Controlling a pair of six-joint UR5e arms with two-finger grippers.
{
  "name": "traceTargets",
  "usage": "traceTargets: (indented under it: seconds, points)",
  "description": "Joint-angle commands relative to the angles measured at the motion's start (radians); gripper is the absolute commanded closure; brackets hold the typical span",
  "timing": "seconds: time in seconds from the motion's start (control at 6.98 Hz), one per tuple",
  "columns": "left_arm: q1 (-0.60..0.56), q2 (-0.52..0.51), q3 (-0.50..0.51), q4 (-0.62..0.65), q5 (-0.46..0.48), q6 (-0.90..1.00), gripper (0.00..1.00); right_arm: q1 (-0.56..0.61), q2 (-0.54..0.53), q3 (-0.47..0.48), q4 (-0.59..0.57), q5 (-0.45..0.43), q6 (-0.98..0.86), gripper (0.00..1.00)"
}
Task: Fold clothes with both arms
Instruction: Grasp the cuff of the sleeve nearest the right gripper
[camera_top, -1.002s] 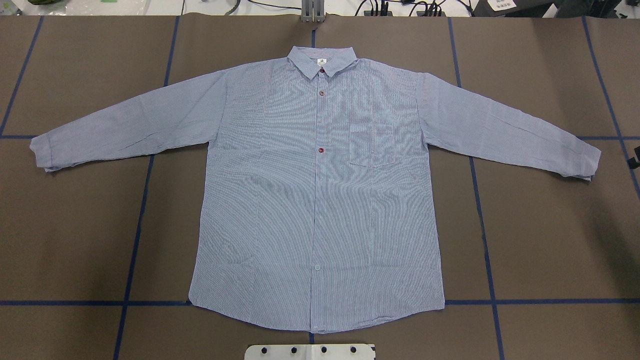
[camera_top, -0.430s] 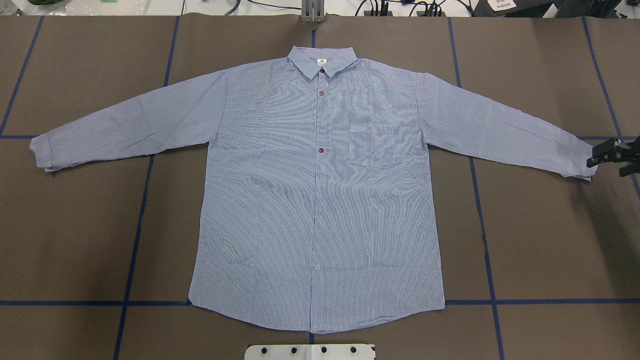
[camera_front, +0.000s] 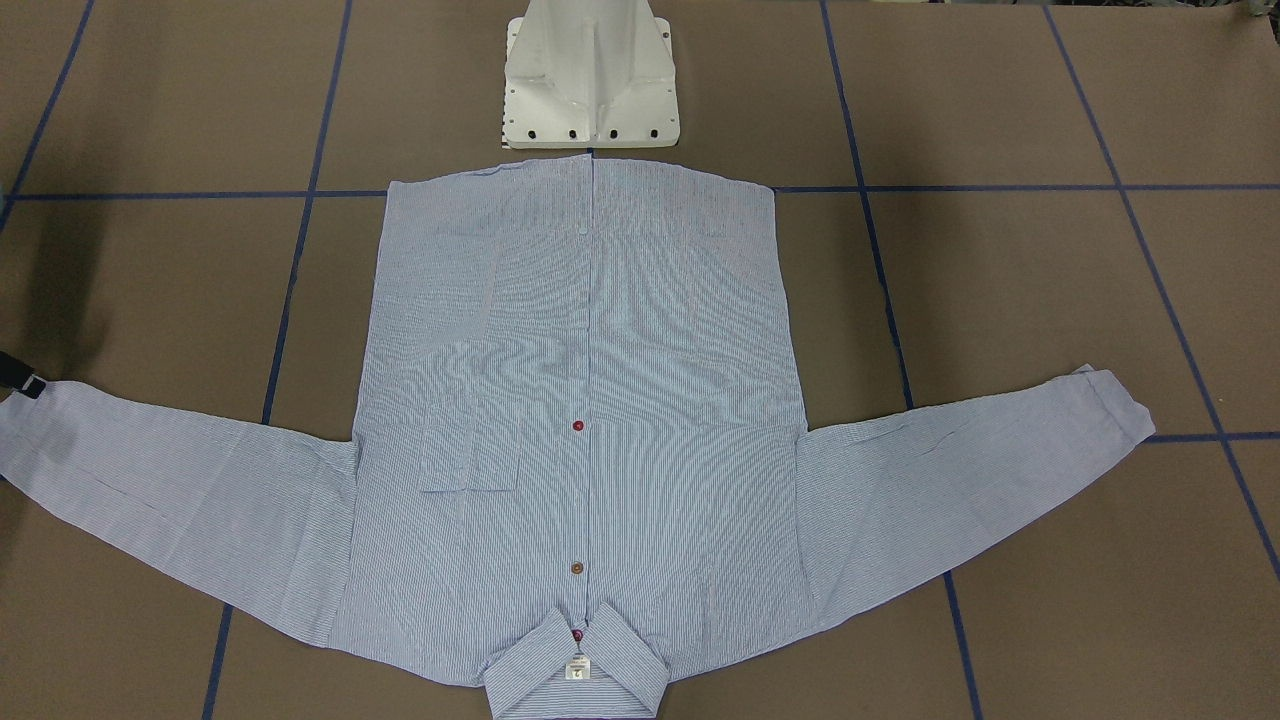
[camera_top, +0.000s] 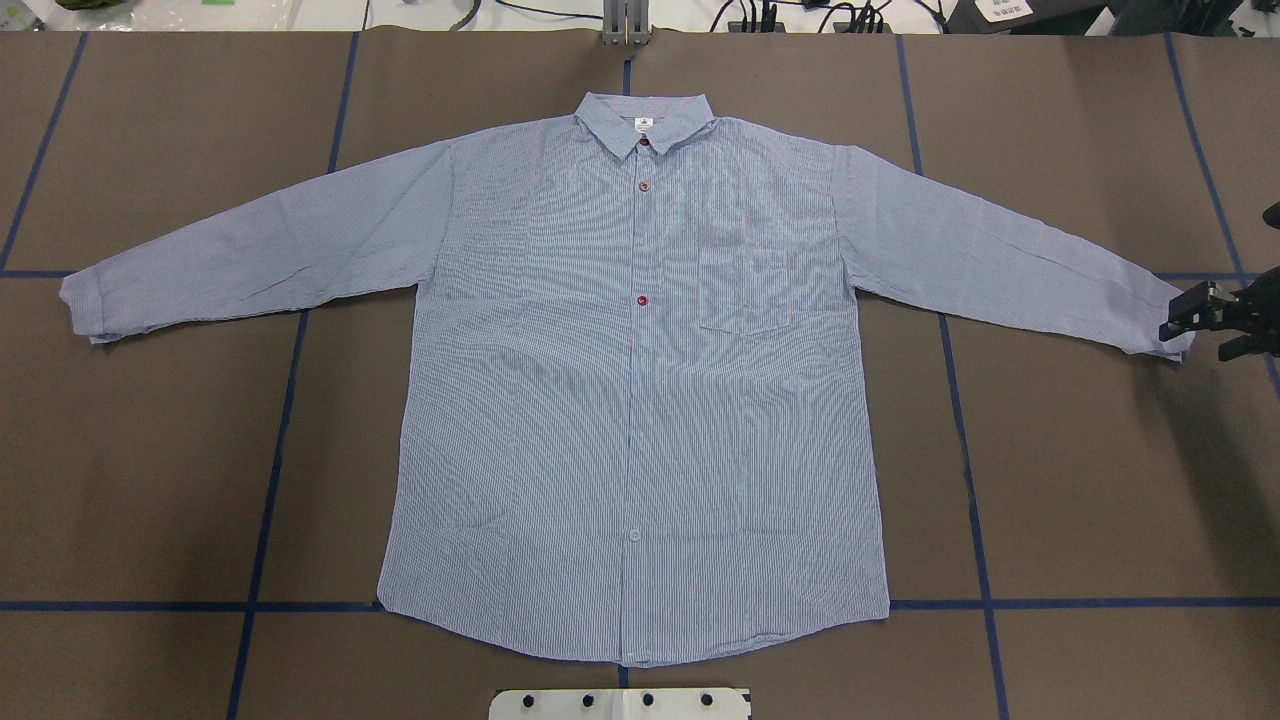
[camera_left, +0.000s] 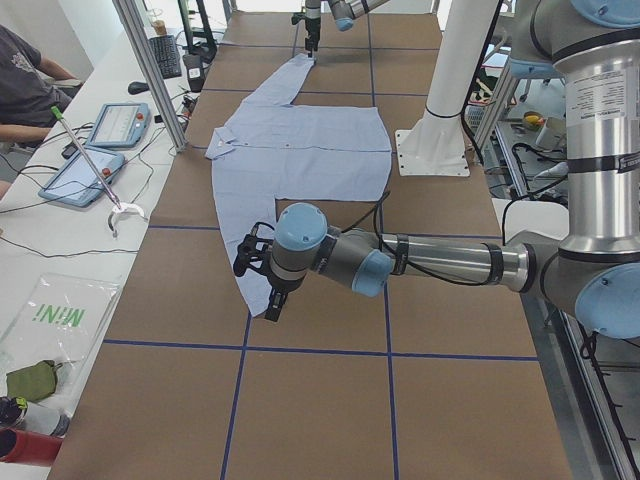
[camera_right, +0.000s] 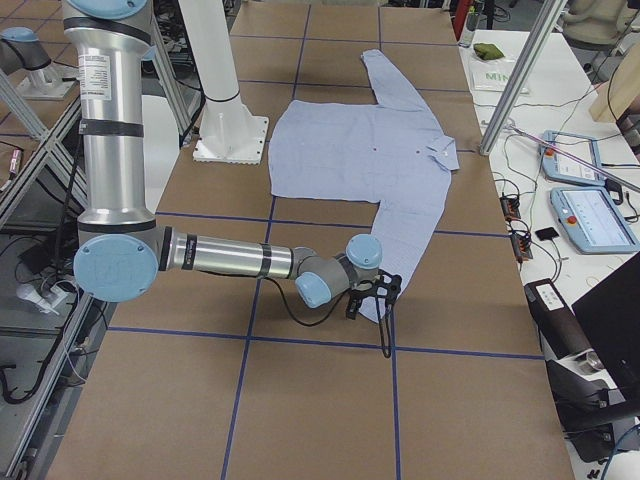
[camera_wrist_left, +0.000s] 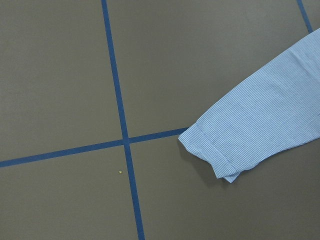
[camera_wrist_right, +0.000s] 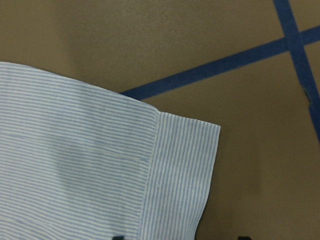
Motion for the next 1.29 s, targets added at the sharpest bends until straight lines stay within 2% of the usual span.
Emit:
traceTargets:
  seconds: [0.0, 0.29, 0.43, 0.57, 0.86, 1.15]
  points:
    - [-0.002, 0.001, -0.006, 0.000, 0.001, 0.000, 0.01, -0.007, 0.001, -0.007, 0.000, 0.001, 0.007, 0.28]
    - [-0.002, 0.003, -0.011, 0.000, 0.000, 0.000, 0.01, -0.008, -0.001, -0.007, 0.000, 0.001, 0.036, 0.77]
    - [-0.002, 0.003, -0.012, 0.001, -0.003, 0.000, 0.01, -0.008, -0.004, -0.009, 0.000, 0.002, 0.038, 0.85]
    - [-0.002, 0.003, -0.012, 0.000, -0.003, 0.000, 0.01, -0.009, -0.006, -0.009, 0.000, 0.002, 0.039, 1.00]
    - [-0.002, 0.003, -0.011, 0.000, -0.006, 0.000, 0.01, -0.008, 0.001, 0.021, 0.000, 0.012, 0.044, 1.00]
    - [-0.002, 0.004, -0.011, 0.000, -0.006, 0.000, 0.01, 0.020, 0.011, 0.138, -0.015, 0.071, 0.049, 1.00]
